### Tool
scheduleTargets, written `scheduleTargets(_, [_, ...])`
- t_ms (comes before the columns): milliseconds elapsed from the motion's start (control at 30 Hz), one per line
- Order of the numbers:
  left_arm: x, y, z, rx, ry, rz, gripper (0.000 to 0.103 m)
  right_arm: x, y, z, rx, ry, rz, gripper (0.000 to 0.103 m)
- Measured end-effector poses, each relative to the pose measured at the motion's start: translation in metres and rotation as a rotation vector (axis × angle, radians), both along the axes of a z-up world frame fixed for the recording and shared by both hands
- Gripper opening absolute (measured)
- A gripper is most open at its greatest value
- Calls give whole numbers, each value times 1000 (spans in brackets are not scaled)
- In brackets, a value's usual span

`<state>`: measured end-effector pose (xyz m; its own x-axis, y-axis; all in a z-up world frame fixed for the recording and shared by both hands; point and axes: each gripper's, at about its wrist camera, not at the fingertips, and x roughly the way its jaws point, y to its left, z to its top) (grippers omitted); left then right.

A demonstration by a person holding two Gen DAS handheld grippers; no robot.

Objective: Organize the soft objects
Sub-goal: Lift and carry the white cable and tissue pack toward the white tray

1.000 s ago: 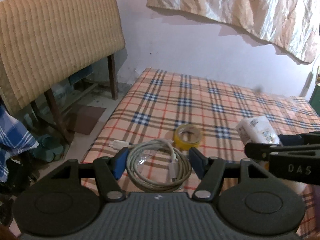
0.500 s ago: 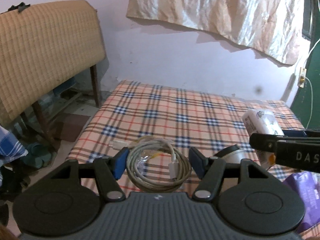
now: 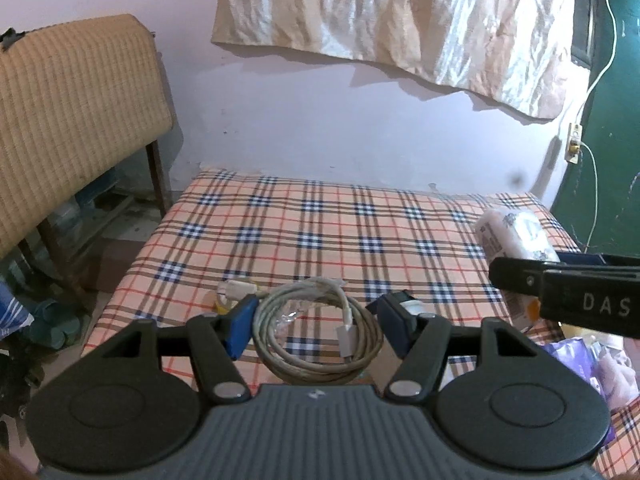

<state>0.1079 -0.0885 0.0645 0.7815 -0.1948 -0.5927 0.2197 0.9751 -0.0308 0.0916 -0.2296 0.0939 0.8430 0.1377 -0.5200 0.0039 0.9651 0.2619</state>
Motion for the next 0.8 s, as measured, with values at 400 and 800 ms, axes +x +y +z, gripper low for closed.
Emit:
scheduleTargets(400, [-6,-24,0,7,2,-32,67,-14,-29,-3,9,-5,-41,60])
scheduleTargets(800, [-11,-51,-2,7,11,-74,67,-27,-59,-9,12,2,-83,60])
